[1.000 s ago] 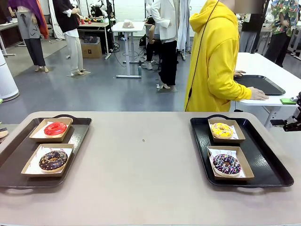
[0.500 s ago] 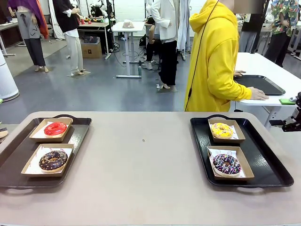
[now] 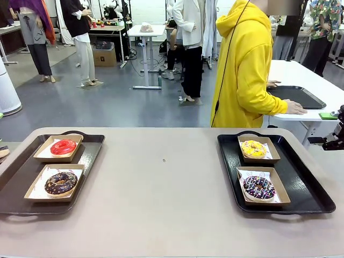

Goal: Individually package the donuts and arrange them on the tray.
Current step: Place the picked Paper togo box on the Handle tray.

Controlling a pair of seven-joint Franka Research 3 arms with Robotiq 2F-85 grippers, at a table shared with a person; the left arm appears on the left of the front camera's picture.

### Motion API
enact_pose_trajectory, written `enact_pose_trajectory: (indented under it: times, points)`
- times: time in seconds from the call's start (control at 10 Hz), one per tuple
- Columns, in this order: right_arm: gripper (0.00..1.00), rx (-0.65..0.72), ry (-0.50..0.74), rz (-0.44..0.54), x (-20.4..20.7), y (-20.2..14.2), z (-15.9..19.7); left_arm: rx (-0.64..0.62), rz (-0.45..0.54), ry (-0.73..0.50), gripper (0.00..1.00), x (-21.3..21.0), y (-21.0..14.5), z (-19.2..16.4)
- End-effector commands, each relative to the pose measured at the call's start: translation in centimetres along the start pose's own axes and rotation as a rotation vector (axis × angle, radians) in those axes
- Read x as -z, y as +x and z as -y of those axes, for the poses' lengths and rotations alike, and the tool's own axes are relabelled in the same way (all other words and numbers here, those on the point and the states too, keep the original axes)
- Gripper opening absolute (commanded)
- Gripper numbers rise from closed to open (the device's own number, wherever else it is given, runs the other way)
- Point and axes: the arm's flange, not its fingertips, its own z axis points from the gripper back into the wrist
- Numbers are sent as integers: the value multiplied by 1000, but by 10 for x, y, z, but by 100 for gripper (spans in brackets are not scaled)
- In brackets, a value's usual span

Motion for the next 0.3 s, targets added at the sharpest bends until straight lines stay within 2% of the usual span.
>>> enact_pose_trajectory:
  times: [0.0,0.2]
  points:
    - [100,-2,11,-5,0,-1,0,5,-4,10,100,-2,-3,2]
    - [100,-2,11,-5,0,-1,0,5,-4,10,100,-2,-3,2]
